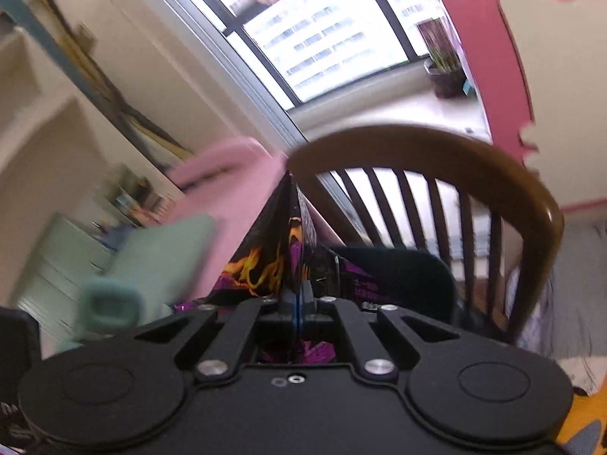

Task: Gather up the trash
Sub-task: 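Lift plastic bag in left tool while right tool carries chip bag to wastebasket, then open both tools inside the wastebasket to drop plastic bag and chip bag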

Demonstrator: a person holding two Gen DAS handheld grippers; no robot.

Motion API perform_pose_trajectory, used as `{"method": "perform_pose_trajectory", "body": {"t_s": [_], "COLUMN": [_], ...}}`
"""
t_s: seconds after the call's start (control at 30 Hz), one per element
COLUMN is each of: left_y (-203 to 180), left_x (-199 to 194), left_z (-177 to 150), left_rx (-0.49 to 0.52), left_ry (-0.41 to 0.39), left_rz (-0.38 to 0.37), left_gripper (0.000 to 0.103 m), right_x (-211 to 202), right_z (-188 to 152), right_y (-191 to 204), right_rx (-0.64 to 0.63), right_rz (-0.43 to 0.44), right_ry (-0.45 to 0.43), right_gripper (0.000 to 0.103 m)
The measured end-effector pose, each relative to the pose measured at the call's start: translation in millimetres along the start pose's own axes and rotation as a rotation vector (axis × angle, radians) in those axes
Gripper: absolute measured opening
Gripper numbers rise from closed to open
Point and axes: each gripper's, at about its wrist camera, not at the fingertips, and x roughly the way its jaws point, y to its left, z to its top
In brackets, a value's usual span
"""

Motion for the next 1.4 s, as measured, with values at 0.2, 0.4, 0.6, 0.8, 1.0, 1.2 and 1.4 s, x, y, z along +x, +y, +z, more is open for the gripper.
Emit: {"method": "perform_pose_trajectory", "body": {"t_s": [0.2,0.4,0.6,0.8,1.0,1.2,1.4], "left_y": [5,2,0,-1,-3,0,4], "left_x": [51,77,86,77,55,23,-22], "left_z": [-4,-8,-12,-14,-21,-34,-49], "left_rx": [-0.034,-0.027,-0.008,-0.01,-0.015,-0.011,0.02], "left_ry": [0.09,0.146,0.175,0.162,0.119,0.052,-0.019], "left_rz": [0.027,0.089,0.128,0.128,0.109,0.092,0.067], "left_gripper": [0.008,0.008,0.009,0.017,0.032,0.059,0.06], "right_x": [30,49,49,29,7,-21,-56], "right_z": [-22,-35,-41,-41,-42,-44,-56], "right_y": [-5,0,0,4,11,20,33], "right_rx": [-0.074,-0.131,-0.156,-0.204,-0.248,-0.287,-0.335], "right_rz": [-0.086,-0.158,-0.166,-0.174,-0.156,-0.137,-0.125], "right_ry": [0.105,0.169,0.206,0.181,0.162,0.13,0.08], "right_gripper": [0.001,0.003,0.017,0.026,0.035,0.043,0.054]}}
